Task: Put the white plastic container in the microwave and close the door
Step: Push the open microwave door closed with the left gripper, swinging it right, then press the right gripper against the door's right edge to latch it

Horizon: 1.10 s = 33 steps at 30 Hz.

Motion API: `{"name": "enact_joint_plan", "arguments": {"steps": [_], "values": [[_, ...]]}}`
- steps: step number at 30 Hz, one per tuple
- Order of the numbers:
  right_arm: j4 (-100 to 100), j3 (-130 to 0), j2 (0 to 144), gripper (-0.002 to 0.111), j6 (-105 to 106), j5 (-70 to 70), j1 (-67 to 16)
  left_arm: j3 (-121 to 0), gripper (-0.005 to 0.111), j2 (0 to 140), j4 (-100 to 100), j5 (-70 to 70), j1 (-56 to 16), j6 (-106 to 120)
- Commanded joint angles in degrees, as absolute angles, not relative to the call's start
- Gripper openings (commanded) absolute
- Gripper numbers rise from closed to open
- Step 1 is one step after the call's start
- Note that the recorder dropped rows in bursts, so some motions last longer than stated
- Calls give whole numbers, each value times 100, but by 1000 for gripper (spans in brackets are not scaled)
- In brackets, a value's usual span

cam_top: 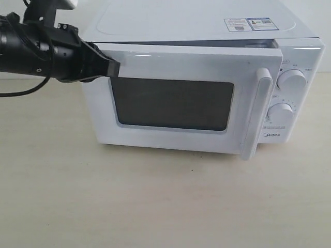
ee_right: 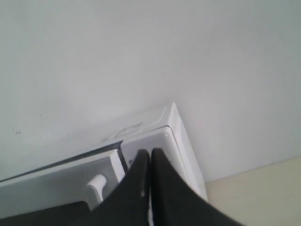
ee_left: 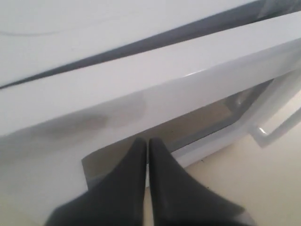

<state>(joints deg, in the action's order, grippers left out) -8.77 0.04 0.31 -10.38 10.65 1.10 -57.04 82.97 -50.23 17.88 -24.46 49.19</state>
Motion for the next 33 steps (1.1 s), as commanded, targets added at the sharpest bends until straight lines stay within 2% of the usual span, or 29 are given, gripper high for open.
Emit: {"name": "enact_joint_plan", "arguments": {"steps": [1, 7, 14, 19, 25, 30, 33], "values": [[-424, 0, 0, 0, -1352, 1248, 46, -5473, 4, 7658, -4994, 1924, -2462, 4971], [1824, -655, 116, 0, -2305, 1214, -418, -4727, 4, 6719, -4986, 1612, -2462, 4971], [3638, -1698, 1857, 0, -3339, 1272, -749, -3567, 4, 5649, -5013, 1146, -2462, 4464], [3980, -2220, 3584, 0, -3556, 1695, -1121, -2855, 4, 4738, -5013, 828, -2462, 4167], [3979, -2914, 5492, 0, -3519, 1667, -1974, -2222, 4, 4083, -5013, 851, -2462, 4104], [3703, -3914, 6780, 0, -3543, 428, -2524, -1945, 4, 3868, -5013, 879, -2462, 4000], [3291, -4337, 7288, 0, -3599, 232, -2582, -1895, 4, 3859, -5013, 879, -2462, 3985]]}}
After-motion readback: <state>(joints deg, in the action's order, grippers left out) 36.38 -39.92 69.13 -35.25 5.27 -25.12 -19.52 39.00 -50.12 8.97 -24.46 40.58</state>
